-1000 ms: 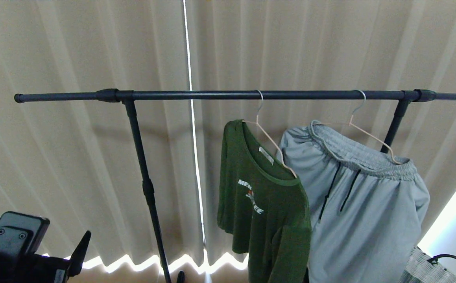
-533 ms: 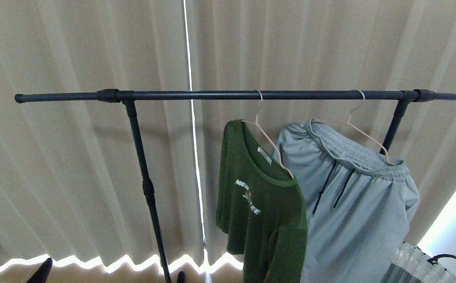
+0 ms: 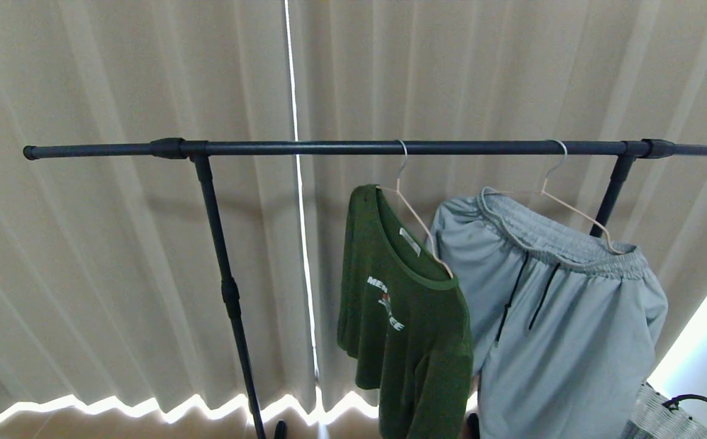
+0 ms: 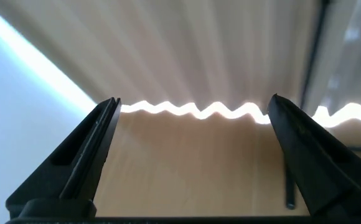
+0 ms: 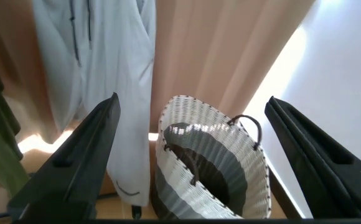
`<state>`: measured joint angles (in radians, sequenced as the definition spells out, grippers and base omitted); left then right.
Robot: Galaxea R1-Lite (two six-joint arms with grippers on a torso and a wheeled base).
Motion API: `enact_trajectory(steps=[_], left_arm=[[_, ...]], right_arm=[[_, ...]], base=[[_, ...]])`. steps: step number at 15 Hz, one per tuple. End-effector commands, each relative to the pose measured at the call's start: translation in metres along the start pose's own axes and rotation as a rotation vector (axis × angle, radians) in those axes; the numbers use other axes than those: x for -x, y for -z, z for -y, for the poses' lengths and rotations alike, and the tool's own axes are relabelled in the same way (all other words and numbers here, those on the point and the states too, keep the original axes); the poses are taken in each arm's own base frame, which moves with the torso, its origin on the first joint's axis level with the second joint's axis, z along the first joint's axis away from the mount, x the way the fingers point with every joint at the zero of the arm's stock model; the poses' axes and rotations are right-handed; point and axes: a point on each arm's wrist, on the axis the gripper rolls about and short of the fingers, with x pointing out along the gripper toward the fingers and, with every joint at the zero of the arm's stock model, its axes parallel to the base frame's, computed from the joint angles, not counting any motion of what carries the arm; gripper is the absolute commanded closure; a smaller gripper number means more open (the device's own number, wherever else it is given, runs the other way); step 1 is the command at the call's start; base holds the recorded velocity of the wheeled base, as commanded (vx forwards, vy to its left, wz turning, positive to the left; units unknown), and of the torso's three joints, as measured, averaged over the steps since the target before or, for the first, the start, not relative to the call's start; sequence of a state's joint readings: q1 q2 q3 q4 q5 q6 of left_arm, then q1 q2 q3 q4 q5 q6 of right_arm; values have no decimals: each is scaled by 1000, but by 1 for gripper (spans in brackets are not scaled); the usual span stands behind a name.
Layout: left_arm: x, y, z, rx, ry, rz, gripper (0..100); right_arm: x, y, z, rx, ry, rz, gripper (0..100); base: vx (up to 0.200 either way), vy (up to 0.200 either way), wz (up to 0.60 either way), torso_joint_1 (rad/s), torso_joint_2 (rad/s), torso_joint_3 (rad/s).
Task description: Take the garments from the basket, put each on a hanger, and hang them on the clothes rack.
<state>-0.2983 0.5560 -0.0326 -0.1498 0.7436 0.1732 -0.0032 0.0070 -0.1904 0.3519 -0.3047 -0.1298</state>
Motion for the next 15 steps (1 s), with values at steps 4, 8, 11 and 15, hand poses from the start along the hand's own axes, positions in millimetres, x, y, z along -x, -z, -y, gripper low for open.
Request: enact_trajectory(steps=[4,8,11,15], left_arm=[[26,34,-13,102,-120,135,0],[35,34,-16,87,-158,170,0],[35,41,-11,64,-200,118,0],[37,45,-5,92,80,276,0]], right_arm=[[0,0,0,-1,10,0,0],[0,0,1,-14,45,-3,0],[0,0,1,-14,60,-5,0],[-1,1,1,-48,56,-3,0]], base=[[0,0,0,0,0,0],[0,0,0,0,0,0],[0,0,0,0,0,0],[0,0,0,0,0,0]])
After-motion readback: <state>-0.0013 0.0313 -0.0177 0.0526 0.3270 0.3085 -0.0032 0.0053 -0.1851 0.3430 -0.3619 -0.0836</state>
